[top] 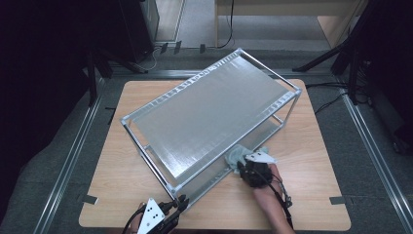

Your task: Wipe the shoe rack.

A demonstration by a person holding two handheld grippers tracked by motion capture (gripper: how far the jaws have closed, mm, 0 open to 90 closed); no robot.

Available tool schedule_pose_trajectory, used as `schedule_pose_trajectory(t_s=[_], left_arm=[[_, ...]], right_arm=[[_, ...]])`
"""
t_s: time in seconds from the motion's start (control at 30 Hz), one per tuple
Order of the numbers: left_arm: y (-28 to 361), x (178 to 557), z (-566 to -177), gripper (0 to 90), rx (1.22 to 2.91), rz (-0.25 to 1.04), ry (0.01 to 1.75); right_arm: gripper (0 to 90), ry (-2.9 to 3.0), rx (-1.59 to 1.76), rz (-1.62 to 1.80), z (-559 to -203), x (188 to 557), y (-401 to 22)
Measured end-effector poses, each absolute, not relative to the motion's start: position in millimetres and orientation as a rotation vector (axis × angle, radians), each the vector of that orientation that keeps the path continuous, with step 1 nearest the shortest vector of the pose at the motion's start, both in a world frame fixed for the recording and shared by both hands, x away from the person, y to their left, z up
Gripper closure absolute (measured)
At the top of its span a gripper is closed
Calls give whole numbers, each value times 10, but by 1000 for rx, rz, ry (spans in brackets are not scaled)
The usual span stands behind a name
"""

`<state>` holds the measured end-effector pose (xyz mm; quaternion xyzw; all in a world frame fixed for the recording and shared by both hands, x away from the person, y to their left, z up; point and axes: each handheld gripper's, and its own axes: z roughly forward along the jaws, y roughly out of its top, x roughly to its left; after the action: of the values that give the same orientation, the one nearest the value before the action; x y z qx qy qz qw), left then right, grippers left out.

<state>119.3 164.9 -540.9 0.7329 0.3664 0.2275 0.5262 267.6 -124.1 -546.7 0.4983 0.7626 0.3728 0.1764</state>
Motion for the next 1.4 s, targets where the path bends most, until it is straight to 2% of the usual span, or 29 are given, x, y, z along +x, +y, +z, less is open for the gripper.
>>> schedule_pose_trajectory(t_s=[0.27,0.5,0.7,0.97,1.03,1.17,1.27,1.4], left_arm=[[1598,1269,-5406,802,1748,548,896],[1519,1316,-5411,802,1747,533,889],[1409,1366,-5412,803,1761,535,861],[1301,1500,-5404,803,1768,520,845],[1239,1537,-5402,804,1771,519,836],[1064,1601,-5400,807,1781,504,793],[944,1667,-5395,807,1792,490,763],[839,1758,-5384,805,1792,485,755]], right_arm=[[754,2425,1179,1168,-5483,2302,-572],[754,2548,1084,1267,-5514,2220,-424],[753,2451,1103,1182,-5514,2337,-641],[747,2079,1411,1037,-5411,2584,-1585],[701,2006,1448,1056,-5358,2561,-1812],[481,1898,1478,1082,-5254,2438,-2123],[391,1850,1484,1124,-5161,2307,-2232],[329,1845,1424,1160,-5062,2119,-2235]])
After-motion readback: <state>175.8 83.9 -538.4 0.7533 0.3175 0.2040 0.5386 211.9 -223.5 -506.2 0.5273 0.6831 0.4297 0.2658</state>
